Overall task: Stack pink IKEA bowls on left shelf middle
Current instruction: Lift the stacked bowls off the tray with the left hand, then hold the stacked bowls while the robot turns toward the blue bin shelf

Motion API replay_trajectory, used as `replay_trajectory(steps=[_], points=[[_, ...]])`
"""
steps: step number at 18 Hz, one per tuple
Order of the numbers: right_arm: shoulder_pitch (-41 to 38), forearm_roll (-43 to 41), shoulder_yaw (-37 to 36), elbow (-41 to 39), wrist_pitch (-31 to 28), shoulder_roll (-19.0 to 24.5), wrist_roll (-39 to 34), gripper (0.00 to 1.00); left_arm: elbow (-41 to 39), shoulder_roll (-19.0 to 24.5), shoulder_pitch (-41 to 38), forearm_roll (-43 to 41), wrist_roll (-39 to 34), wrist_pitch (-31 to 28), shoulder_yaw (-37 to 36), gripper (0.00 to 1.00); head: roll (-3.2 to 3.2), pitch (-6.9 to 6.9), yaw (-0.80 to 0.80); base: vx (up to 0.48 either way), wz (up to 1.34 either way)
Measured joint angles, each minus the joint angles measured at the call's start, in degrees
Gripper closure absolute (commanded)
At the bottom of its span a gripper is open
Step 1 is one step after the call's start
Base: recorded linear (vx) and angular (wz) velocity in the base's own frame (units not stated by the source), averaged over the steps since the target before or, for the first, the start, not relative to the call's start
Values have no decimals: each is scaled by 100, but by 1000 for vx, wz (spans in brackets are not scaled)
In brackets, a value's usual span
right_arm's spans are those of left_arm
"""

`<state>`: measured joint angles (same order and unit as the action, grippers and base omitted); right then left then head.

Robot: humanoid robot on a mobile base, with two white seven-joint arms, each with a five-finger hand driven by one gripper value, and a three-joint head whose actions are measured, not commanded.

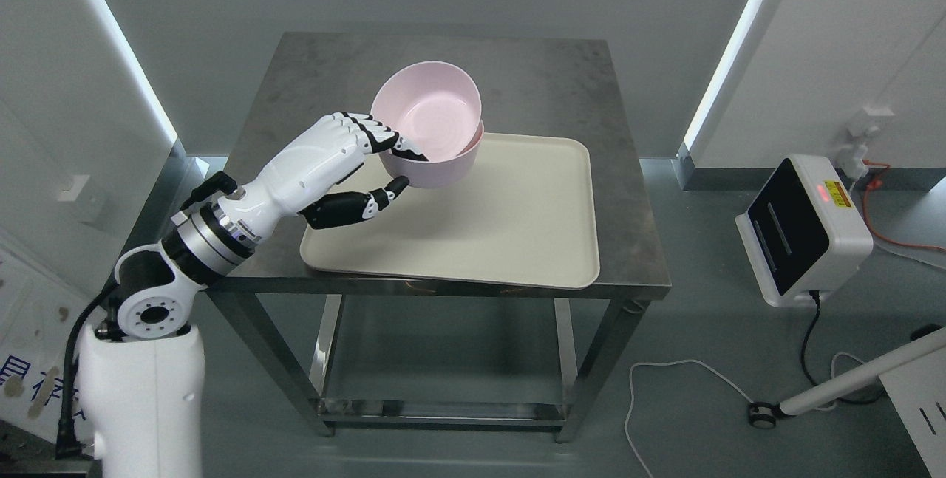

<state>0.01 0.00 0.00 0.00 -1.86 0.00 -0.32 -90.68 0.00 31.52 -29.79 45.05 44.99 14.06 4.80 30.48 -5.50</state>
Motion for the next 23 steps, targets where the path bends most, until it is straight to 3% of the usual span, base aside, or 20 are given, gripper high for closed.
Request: replay_trajectory(steps=[8,23], points=[[0,305,0,0,-11,0,0,0,-89,0,-314,213,1,2,181,96,0,0,0,-136,18],[-3,16,0,0,-12,0,0,0,-148,0,-815,900,1,3,238,96,0,0,0,-218,-20]])
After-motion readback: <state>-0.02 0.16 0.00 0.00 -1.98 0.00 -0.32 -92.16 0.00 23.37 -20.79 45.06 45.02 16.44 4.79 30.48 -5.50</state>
